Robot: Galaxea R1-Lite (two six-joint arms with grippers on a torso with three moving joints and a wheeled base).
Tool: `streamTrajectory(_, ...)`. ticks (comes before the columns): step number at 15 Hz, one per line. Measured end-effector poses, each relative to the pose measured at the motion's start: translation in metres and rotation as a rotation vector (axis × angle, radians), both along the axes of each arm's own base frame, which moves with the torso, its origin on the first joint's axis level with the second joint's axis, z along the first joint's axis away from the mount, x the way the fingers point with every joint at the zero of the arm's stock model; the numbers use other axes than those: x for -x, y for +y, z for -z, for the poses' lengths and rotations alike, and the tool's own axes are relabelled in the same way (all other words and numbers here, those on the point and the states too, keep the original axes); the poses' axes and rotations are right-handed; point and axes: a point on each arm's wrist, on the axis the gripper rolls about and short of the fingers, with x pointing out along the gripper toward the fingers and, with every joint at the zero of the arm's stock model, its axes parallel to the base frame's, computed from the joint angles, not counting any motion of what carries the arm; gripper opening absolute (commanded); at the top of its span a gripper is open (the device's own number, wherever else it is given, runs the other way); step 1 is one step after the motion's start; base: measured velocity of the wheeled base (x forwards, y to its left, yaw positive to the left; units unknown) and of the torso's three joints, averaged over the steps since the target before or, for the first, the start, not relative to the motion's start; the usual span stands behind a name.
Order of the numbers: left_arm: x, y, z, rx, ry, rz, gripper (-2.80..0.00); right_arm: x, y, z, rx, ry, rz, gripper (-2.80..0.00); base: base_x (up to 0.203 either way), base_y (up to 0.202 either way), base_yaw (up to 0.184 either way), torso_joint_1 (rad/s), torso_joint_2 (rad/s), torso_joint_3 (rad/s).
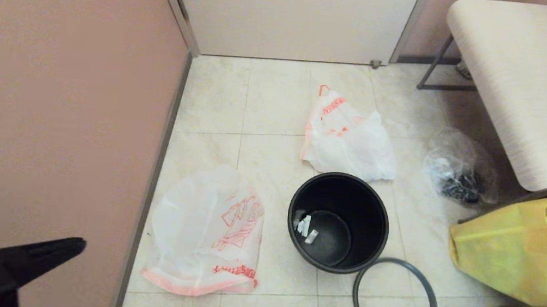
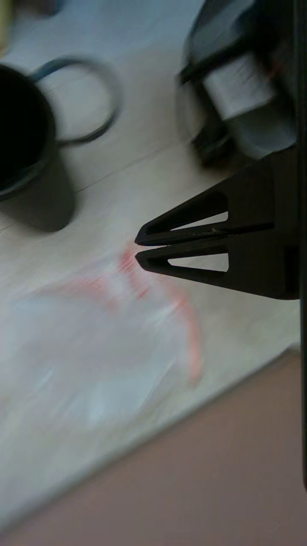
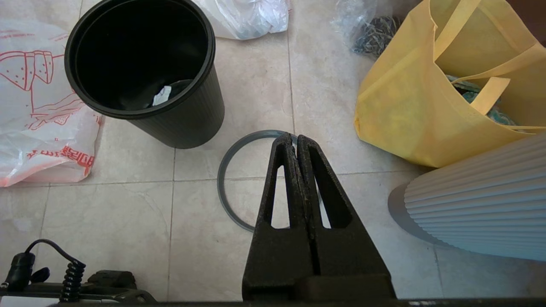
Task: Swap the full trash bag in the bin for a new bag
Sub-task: Pick up a new trash bag
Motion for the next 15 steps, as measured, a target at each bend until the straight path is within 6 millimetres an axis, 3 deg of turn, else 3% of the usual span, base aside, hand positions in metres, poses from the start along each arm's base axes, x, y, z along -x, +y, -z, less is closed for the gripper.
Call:
streamTrajectory(3, -0.06, -0.024, 0.008, 0.022, 0.186, -0.023, -2.8, 0.0, 0.0, 0.0, 0.0, 0.0, 0.0, -2.8, 0.0, 0.0, 0.0, 0.0, 0.0, 0.0)
streamTrajectory(7, -0.135, -0.073, 0.032, -0.001, 0.326, -0.215, -2.8, 0.0, 0.0, 0.0, 0.0, 0.0, 0.0, -2.8, 0.0, 0.0, 0.0, 0.0, 0.0, 0.0)
streamTrajectory(10, -0.184, -0.098, 0.058, -0.067, 0.331, -0.348, -2.8, 0.0, 0.0, 0.0, 0.0, 0.0, 0.0, -2.8, 0.0, 0.0, 0.0, 0.0, 0.0, 0.0)
streamTrajectory(14, -0.231, -0.112, 0.082, -0.068, 0.284, -0.381, -2.8, 0.0, 0.0, 0.0, 0.0, 0.0, 0.0, -2.8, 0.0, 0.0, 0.0, 0.0, 0.0, 0.0)
streamTrajectory(15, -0.238, -0.113, 0.088, -0.083, 0.269, -0.373, 0.0, 0.0, 0.0, 0.0, 0.0, 0.0, 0.0, -2.8, 0.0, 0.0, 0.0, 0.0, 0.0, 0.0)
